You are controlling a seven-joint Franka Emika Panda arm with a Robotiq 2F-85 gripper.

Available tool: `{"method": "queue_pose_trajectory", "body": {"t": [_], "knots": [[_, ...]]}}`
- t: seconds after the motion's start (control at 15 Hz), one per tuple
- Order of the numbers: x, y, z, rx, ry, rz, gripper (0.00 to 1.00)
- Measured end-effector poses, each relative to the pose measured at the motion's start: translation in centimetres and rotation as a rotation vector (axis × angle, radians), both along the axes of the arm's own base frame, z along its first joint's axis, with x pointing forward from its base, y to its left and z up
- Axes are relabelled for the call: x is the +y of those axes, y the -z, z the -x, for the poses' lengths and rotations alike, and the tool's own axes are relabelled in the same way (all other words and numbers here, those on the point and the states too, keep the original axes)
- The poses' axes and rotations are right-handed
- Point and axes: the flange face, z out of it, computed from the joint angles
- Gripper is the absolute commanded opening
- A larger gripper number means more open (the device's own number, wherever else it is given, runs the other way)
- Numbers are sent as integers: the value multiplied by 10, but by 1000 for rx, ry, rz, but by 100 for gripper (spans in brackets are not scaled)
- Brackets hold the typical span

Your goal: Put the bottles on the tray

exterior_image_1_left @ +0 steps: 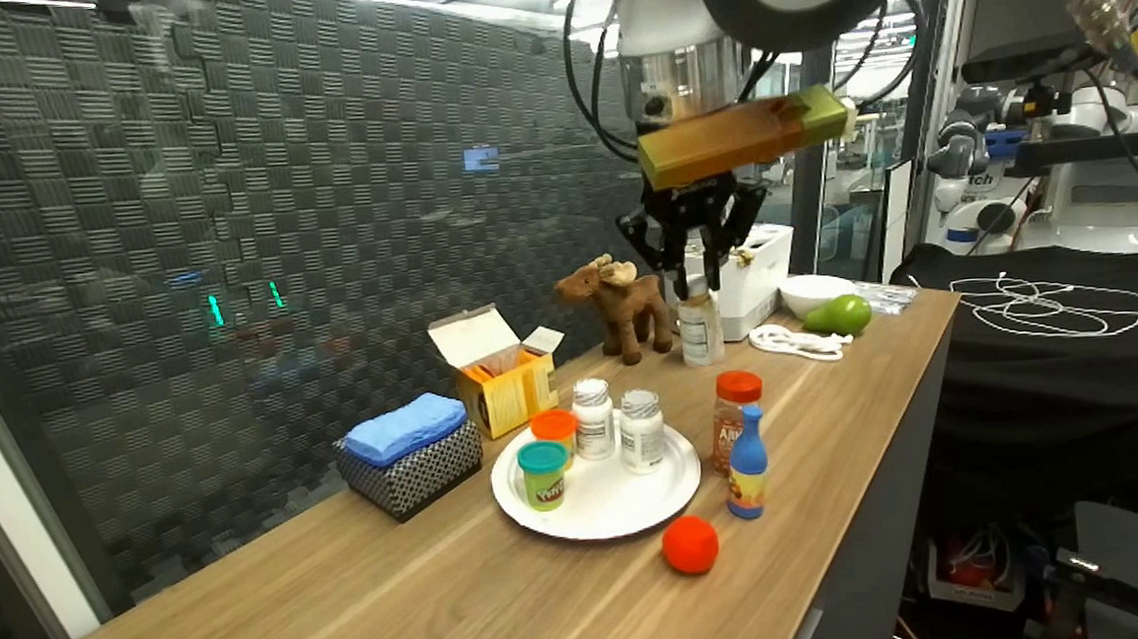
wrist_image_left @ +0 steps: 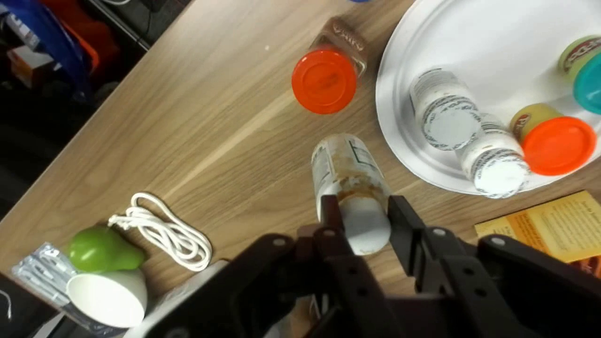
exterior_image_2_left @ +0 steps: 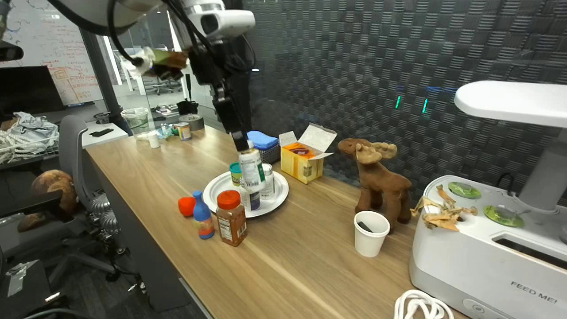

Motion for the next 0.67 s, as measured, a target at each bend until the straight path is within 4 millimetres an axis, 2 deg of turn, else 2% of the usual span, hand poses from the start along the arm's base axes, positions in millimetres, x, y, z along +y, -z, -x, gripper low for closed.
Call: {"method": "queue_pose_trajectory", "body": {"t": [0.2, 0.4, 0.53, 0.67], "knots": [[45, -44, 15, -38, -98, 74, 12], [84, -73, 22, -94, -180, 91, 12], [100, -78, 23, -109, -214, 85, 12], [106, -70, 19, -104, -226, 57, 12]]}}
